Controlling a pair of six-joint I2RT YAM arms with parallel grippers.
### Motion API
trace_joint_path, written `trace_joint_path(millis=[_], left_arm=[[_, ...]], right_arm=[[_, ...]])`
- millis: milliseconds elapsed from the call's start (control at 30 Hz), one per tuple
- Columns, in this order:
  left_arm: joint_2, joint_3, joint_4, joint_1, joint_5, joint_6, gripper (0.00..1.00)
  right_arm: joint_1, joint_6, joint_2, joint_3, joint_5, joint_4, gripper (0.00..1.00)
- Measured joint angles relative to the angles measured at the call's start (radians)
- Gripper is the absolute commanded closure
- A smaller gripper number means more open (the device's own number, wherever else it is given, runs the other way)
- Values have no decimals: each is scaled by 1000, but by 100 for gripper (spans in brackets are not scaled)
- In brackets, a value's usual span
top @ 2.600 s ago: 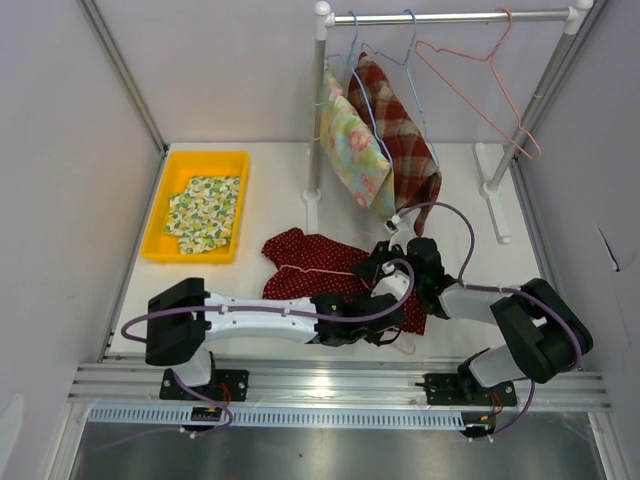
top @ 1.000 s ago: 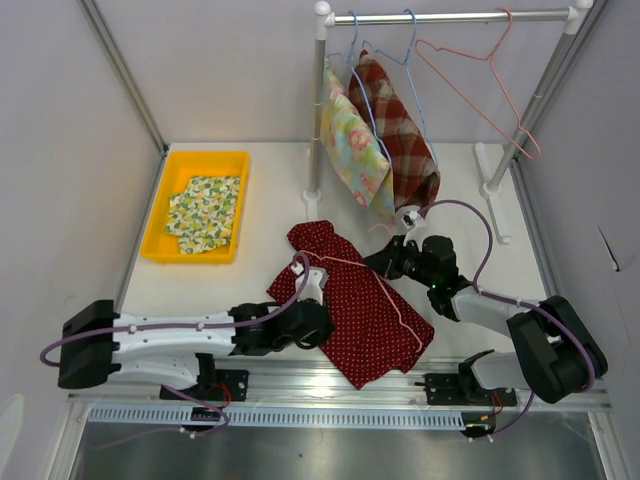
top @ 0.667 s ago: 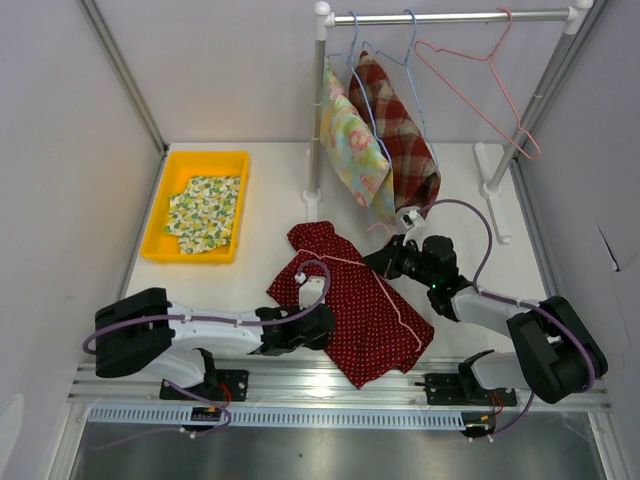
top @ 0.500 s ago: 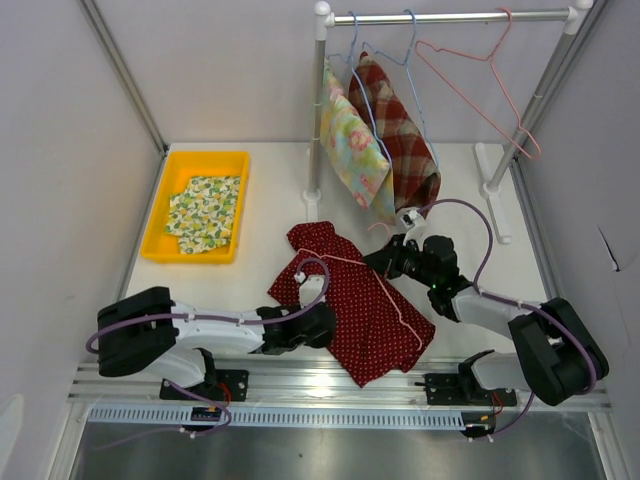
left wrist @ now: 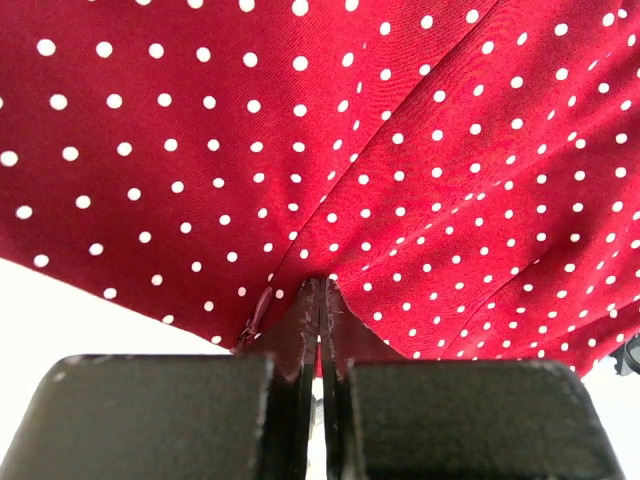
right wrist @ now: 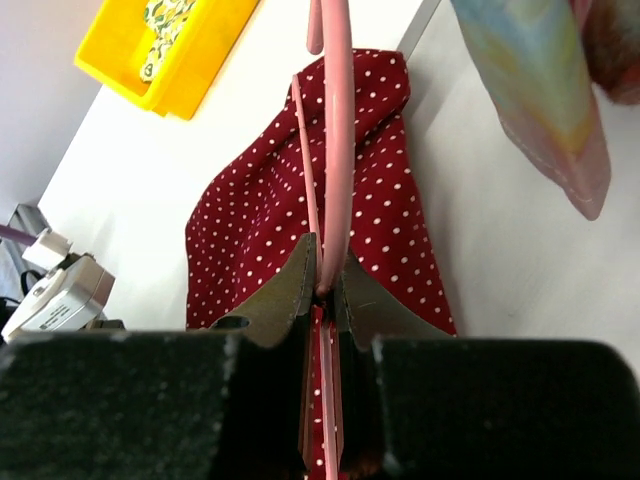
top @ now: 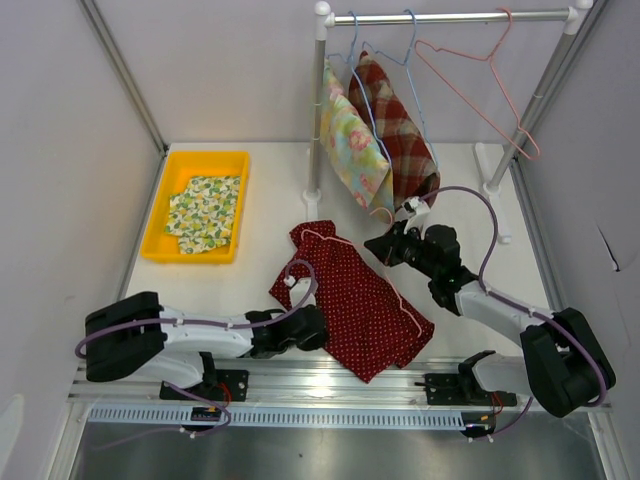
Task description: Place the skirt on the hanger
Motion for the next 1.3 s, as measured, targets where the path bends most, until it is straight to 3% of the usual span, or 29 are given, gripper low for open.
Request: trace_joint_path(millis=[567,733,1067,1167,1300], left_arm=[[-83,-38,-59,0,19,0,100],[-138,-43,-137,4,18,6,100],[-306,-33,-324,6,-13,40,99],[-341,-11,-358,6,-28,57,93],[-370,14,-358,5,-30,94,73]], right_arm=[[46,-64,-24,58,66,-121,100],[131,-100,-91,90,124,-196,100],[184,-132,-159,212,196,-359,100],[205,-127,-172,238,214,-386,100],[244,-112,-167,236,245,-380,100]])
